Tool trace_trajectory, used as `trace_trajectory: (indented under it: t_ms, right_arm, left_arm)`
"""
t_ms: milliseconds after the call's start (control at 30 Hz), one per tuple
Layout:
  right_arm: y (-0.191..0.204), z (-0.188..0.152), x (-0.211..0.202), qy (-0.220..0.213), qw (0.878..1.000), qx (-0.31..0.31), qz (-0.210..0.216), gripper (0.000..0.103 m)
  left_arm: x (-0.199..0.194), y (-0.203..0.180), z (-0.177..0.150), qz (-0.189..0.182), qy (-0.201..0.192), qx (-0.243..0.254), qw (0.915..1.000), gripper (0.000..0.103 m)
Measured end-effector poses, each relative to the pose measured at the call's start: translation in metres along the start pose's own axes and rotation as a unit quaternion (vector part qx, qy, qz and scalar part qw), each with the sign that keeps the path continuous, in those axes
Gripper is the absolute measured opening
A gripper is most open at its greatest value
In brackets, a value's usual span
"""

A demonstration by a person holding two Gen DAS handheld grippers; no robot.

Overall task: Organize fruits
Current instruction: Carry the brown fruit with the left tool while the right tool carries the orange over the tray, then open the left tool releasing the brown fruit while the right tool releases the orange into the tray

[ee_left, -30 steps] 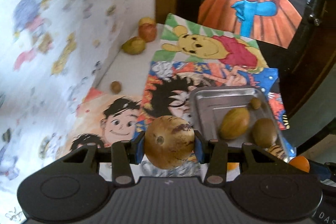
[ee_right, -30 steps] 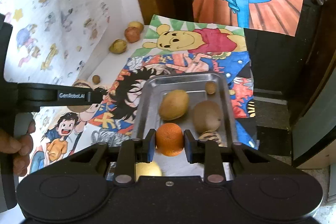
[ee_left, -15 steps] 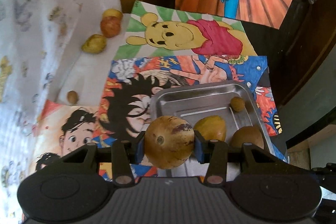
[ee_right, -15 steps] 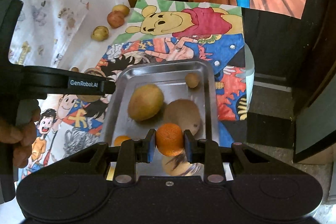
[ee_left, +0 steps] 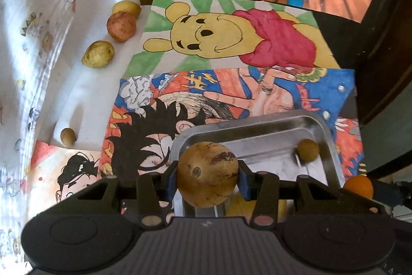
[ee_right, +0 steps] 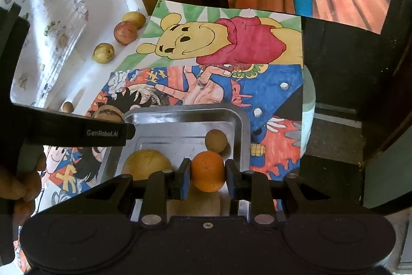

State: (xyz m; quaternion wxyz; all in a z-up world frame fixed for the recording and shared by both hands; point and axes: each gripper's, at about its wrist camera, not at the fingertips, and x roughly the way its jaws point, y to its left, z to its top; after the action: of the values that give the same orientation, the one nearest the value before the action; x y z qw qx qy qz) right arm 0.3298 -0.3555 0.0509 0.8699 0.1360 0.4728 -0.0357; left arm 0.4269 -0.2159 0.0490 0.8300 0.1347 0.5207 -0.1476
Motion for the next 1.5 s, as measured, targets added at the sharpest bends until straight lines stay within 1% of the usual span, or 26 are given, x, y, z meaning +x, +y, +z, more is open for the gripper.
trace_trajectory:
  t_ms: [233, 500, 600, 700, 967, 1067, 1233, 1300, 1367, 1400, 1433, 1500]
  right_arm:
    - [-0.004, 0.003, 0.019, 0.014, 1.000, -0.002, 0.009, 0.030]
    - [-0.007, 0.005, 0.031, 0.027, 1.000, -0.003, 0.015, 0.031]
    - [-0.008, 0.004, 0.037, 0.036, 0.999, -0.005, 0.017, 0.031]
    - [-0.007, 0.004, 0.042, 0.041, 0.999, -0.007, 0.014, 0.031]
    - [-0.010, 0.004, 0.042, 0.040, 0.999, -0.004, 0.014, 0.033]
    - [-0.010, 0.002, 0.038, 0.036, 0.999, -0.002, 0.012, 0.033]
    - [-0.013, -0.002, 0.025, 0.026, 1.000, 0.007, 0.001, 0.038]
    - [-0.016, -0.004, 0.017, 0.021, 1.000, 0.014, -0.006, 0.043]
    - [-0.017, -0.008, 0.009, 0.017, 1.000, 0.022, -0.011, 0.048]
    - [-0.017, -0.010, 0.005, 0.015, 0.999, 0.025, -0.014, 0.051]
    - [-0.017, -0.012, 0.001, 0.014, 0.999, 0.028, -0.017, 0.053]
    - [-0.016, -0.017, -0.009, 0.011, 0.999, 0.035, -0.021, 0.059]
  left_arm:
    - [0.017, -0.002, 0.005, 0.010, 0.015, -0.002, 0.9998, 0.049]
    - [0.029, -0.002, 0.005, 0.015, 0.032, -0.006, 0.9994, 0.049]
    - [0.033, -0.002, 0.005, 0.011, 0.040, -0.007, 0.9991, 0.050]
    - [0.037, 0.000, 0.005, -0.002, 0.051, -0.024, 0.9984, 0.050]
    - [0.042, 0.002, 0.003, 0.001, 0.060, -0.028, 0.9978, 0.050]
    - [0.044, 0.002, 0.002, -0.004, 0.066, -0.032, 0.9973, 0.051]
    - [0.045, 0.001, 0.001, -0.008, 0.068, -0.035, 0.9970, 0.052]
    - [0.045, 0.000, 0.002, -0.007, 0.068, -0.034, 0.9971, 0.053]
    - [0.045, 0.001, 0.002, -0.009, 0.069, -0.034, 0.9970, 0.056]
    - [0.043, 0.001, 0.003, -0.009, 0.069, -0.035, 0.9970, 0.060]
    - [0.040, 0.002, 0.003, -0.009, 0.067, -0.037, 0.9971, 0.067]
    - [0.033, 0.002, 0.003, -0.004, 0.059, -0.034, 0.9977, 0.076]
